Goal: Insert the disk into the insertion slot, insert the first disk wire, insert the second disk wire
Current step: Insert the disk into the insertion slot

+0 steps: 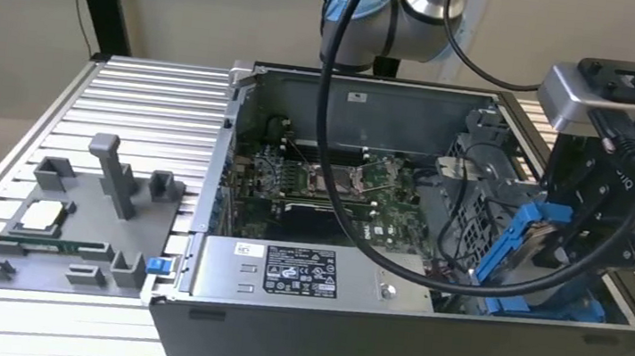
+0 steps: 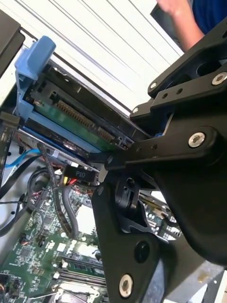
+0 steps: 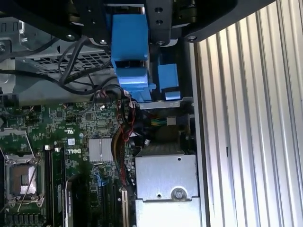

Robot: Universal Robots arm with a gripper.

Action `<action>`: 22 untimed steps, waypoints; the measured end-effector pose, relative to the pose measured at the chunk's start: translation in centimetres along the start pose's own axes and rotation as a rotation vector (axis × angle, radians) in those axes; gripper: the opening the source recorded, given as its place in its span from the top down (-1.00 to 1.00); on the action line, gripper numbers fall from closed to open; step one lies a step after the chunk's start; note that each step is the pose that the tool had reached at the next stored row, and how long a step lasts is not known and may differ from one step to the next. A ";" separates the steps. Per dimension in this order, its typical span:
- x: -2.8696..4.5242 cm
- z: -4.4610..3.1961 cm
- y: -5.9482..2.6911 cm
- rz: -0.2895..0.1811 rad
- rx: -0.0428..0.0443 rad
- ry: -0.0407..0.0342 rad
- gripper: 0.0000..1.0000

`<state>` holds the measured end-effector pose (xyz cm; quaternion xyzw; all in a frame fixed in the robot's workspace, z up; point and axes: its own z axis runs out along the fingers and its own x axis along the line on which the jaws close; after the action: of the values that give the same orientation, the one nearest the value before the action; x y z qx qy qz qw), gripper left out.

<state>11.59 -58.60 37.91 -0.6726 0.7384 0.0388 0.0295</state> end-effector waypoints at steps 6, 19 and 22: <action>0.00 0.02 0.04 0.005 0.0002 -0.0033 1.00; 0.00 -0.01 0.02 0.009 0.0007 -0.0058 -1.00; 0.00 -0.01 0.01 0.009 0.0010 -0.0060 -1.00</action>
<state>11.58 -58.60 37.92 -0.6690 0.7415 0.0406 0.0319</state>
